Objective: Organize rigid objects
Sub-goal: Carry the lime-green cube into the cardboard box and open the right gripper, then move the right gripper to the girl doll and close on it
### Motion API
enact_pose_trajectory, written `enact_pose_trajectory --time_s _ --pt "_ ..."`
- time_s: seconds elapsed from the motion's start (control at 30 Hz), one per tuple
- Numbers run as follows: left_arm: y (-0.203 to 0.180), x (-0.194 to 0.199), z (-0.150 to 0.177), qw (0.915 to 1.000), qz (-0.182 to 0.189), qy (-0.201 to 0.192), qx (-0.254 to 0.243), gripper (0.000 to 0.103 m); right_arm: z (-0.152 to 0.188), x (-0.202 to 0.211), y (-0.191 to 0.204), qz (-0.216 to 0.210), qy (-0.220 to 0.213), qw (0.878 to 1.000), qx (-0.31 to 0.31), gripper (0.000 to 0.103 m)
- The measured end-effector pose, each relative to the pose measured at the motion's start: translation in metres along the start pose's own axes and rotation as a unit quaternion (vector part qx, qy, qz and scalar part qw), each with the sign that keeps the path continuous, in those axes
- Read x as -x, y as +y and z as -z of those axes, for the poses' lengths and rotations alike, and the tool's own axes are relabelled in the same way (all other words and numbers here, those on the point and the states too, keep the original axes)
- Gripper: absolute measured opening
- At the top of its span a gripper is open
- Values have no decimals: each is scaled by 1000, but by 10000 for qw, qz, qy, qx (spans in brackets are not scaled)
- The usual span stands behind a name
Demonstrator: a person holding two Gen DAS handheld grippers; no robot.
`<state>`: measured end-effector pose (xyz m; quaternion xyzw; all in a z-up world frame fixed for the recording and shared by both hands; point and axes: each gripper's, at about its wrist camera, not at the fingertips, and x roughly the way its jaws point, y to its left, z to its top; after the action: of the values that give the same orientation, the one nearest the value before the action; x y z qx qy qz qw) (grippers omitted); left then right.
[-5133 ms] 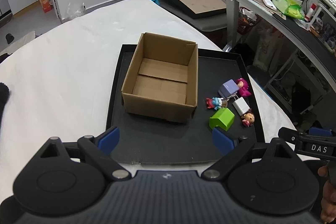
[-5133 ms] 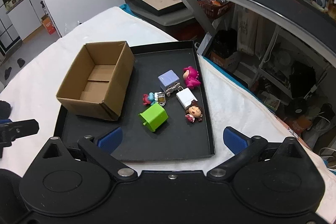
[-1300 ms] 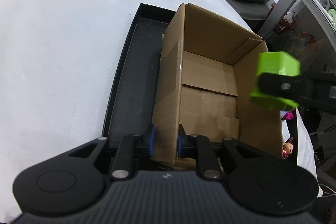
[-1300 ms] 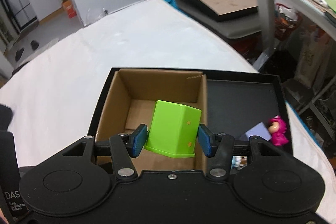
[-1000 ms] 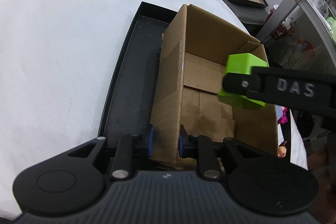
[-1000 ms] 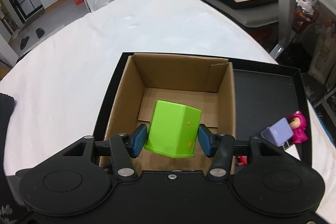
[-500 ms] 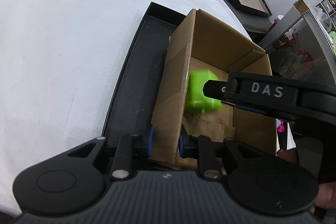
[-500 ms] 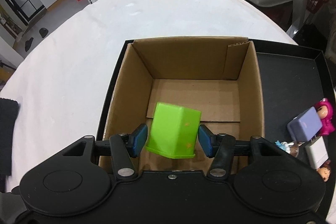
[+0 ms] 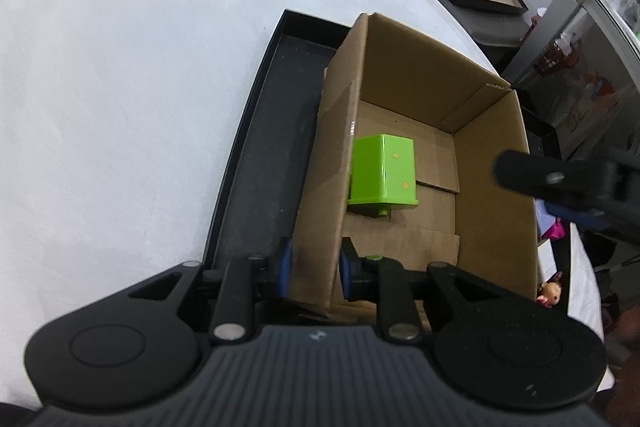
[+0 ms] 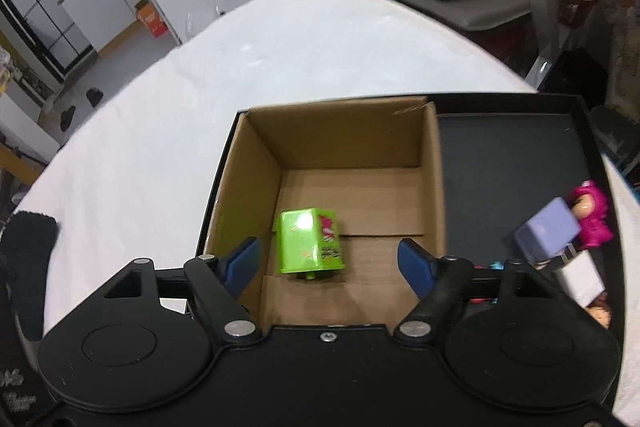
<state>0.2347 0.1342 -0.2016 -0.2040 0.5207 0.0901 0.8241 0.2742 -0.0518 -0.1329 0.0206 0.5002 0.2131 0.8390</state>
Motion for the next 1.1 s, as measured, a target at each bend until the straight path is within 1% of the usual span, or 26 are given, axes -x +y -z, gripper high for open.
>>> enact_pose_trajectory --time_s 0.13,0.17,0.23,0.3,0.37,0.43,0.5,0.63,0.8,1.1 --pt "-7 5 0 9998 -141 -44 -111 22 -1 15 -21 35 -199 9996 -188 75" --pt "-8 6 0 9997 -178 -44 -134 24 -1 17 -23 87 -255 9995 -160 75" --pt "-11 7 0 9995 -247 -40 -168 31 2 21 -31 137 -315 9993 -148 75" --pt "-14 8 -1 9994 -282 -33 -197 49 4 22 -39 127 -329 9992 -203 75" --pt "-16 11 -1 9994 -294 -45 -196 57 7 25 -46 183 -375 9988 -248 76" --pt "-20 13 -2 9992 -341 -54 -218 62 11 28 -54 236 -432 9982 -330 83" --pt "-22 15 -2 9988 -417 -85 -246 69 14 28 -64 374 -465 9973 -439 85" --pt "-25 17 -3 9985 -500 -82 -227 75 24 25 -87 662 -406 9940 -773 84" --pt "-32 21 -3 9971 -691 -98 -316 84 38 21 -107 955 -366 9895 -1018 84" --pt "-42 24 -7 9961 -820 -61 -325 89 67 22 -133 1297 -604 9794 -1427 84"
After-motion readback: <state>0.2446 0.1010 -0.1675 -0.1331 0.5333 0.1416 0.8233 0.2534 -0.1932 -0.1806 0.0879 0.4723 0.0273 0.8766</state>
